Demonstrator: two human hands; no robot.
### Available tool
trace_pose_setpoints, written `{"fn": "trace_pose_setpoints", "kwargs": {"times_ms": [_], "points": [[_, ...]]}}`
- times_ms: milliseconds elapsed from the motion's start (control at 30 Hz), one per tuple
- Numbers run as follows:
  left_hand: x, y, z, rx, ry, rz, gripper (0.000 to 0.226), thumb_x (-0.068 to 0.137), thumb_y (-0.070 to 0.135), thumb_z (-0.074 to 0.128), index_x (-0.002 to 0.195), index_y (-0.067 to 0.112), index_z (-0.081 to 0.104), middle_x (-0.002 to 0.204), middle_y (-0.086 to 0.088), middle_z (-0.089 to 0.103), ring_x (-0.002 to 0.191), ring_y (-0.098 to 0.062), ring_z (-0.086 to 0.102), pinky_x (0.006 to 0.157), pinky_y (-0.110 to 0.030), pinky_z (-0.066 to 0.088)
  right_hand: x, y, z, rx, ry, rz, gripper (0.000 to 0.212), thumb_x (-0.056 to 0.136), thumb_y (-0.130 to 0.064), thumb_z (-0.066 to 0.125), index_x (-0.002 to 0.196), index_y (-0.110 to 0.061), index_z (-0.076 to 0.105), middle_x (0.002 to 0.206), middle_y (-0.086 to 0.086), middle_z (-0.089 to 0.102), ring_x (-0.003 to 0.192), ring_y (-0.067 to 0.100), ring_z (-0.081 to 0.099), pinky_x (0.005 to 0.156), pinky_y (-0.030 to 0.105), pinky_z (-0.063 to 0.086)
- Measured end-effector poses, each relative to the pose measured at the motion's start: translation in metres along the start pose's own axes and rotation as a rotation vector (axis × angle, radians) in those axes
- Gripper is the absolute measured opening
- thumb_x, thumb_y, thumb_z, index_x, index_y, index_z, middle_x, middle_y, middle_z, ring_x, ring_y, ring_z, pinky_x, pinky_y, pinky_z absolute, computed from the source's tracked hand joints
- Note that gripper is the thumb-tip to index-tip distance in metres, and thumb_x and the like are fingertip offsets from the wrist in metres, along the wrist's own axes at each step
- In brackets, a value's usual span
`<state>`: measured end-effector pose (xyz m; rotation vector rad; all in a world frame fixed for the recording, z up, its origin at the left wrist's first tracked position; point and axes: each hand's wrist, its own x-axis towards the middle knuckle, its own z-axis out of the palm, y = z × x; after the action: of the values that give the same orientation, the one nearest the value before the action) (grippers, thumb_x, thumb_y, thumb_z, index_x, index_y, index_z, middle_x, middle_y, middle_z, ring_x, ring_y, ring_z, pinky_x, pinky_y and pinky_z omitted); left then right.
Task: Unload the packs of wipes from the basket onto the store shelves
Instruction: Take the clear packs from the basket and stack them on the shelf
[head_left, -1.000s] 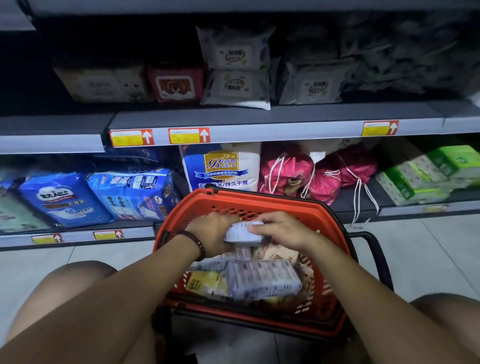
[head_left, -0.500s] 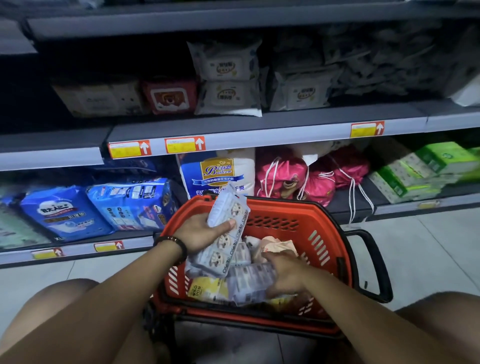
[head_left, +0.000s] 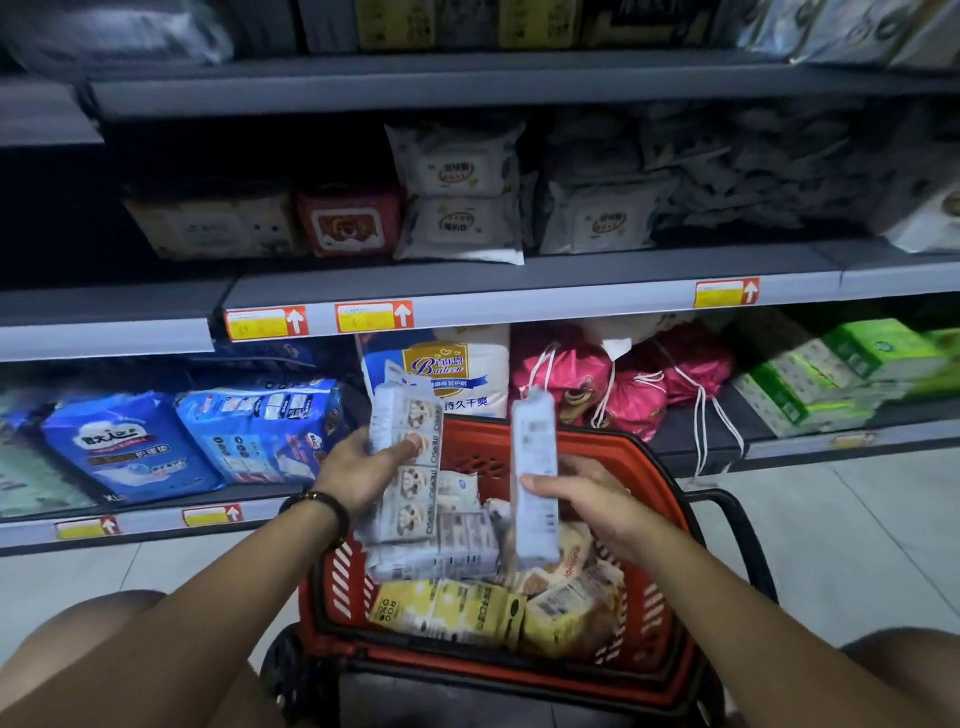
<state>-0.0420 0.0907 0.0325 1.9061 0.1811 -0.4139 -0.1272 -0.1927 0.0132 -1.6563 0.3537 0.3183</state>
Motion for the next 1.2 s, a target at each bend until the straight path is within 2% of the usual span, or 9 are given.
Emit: {"fn": "trace_pose_setpoints", "kwargs": {"times_ms": [133,300,400,500,600,733,933,1033,1200], "points": [[-0.004,0.006,0.009,-0.199,-0.028,-0.082,0.025,0.091,0.034,0.080,0.110,0.019,0.073,0.099,-0.008,0.083,0.093,-0.032,0.080,0.096,-0.056,0.060,0.003,-0.027,0.010,0.491,0.010,-0.070,0.062,0.064,-0.015,0.084,0.122,-0.002,0.069,0.121,0.024,0.076,0.117,0.043,0.070,0.106,0.060,0.053],[-0.010,0.015,0.024,-0.319,-0.028,-0.097,0.055,0.080,0.050,0.079,0.124,0.020,0.068,0.103,-0.009,0.083,0.096,-0.035,0.079,0.092,-0.064,0.059,0.001,-0.055,0.024,0.758,0.069,-0.117,0.071,0.067,-0.009,0.088,0.133,-0.001,0.063,0.122,0.019,0.077,0.110,0.030,0.076,0.090,0.042,0.064],[-0.018,0.032,0.037,-0.506,-0.123,-0.157,0.072,0.082,0.079,0.063,0.126,0.022,0.070,0.112,-0.014,0.081,0.104,-0.036,0.077,0.096,-0.063,0.056,-0.002,-0.063,0.039,0.715,0.212,-0.166,0.075,0.056,-0.025,0.092,0.127,-0.012,0.069,0.117,0.008,0.080,0.111,0.025,0.076,0.103,0.046,0.055],[-0.025,0.047,0.049,-0.597,-0.208,-0.128,0.089,0.072,0.090,0.063,0.131,0.024,0.070,0.121,-0.015,0.078,0.111,-0.036,0.075,0.107,-0.062,0.051,-0.007,-0.066,0.058,0.655,0.279,-0.222,0.044,0.071,-0.015,0.090,0.112,-0.014,0.075,0.106,0.003,0.083,0.094,0.015,0.080,0.085,0.038,0.062],[-0.028,0.060,0.052,-0.682,-0.196,-0.104,0.076,0.076,0.076,0.074,0.127,0.020,0.073,0.116,-0.013,0.080,0.110,-0.034,0.076,0.109,-0.060,0.050,-0.008,-0.068,0.071,0.645,0.216,-0.218,0.035,0.079,-0.003,0.086,0.111,-0.013,0.075,0.102,0.001,0.083,0.087,0.014,0.081,0.066,0.026,0.063],[-0.031,0.081,0.053,-0.804,-0.169,-0.121,0.048,0.094,0.050,0.068,0.120,0.010,0.073,0.109,-0.015,0.081,0.104,-0.036,0.076,0.106,-0.059,0.053,-0.006,-0.073,0.074,0.572,0.145,-0.241,0.040,0.075,0.001,0.087,0.111,-0.013,0.076,0.097,-0.006,0.083,0.089,0.009,0.080,0.067,0.019,0.061],[-0.016,0.091,0.044,-1.000,-0.064,-0.079,0.082,0.078,0.044,0.087,0.145,0.008,0.056,0.125,-0.020,0.075,0.113,-0.042,0.073,0.088,-0.057,0.062,-0.004,-0.071,0.054,0.619,0.184,-0.329,0.107,0.056,-0.012,0.092,0.150,-0.035,0.046,0.122,0.007,0.078,0.105,0.030,0.078,0.083,0.061,0.062],[-0.018,0.094,0.042,-1.068,-0.025,-0.043,0.107,0.061,0.044,0.099,0.148,0.014,0.045,0.125,-0.020,0.075,0.107,-0.041,0.076,0.080,-0.060,0.062,-0.007,-0.073,0.050,0.539,0.216,-0.375,0.081,0.068,-0.004,0.090,0.135,-0.034,0.056,0.122,0.007,0.077,0.103,0.033,0.078,0.081,0.062,0.063],[-0.028,0.091,0.048,-1.076,-0.046,0.064,0.083,0.076,0.037,0.092,0.138,0.027,0.037,0.133,-0.021,0.069,0.116,-0.043,0.072,0.086,-0.071,0.058,-0.012,-0.084,0.066,0.549,0.298,-0.434,0.062,0.070,-0.011,0.091,0.124,-0.024,0.063,0.114,0.002,0.080,0.097,0.027,0.080,0.074,0.046,0.067]]}}
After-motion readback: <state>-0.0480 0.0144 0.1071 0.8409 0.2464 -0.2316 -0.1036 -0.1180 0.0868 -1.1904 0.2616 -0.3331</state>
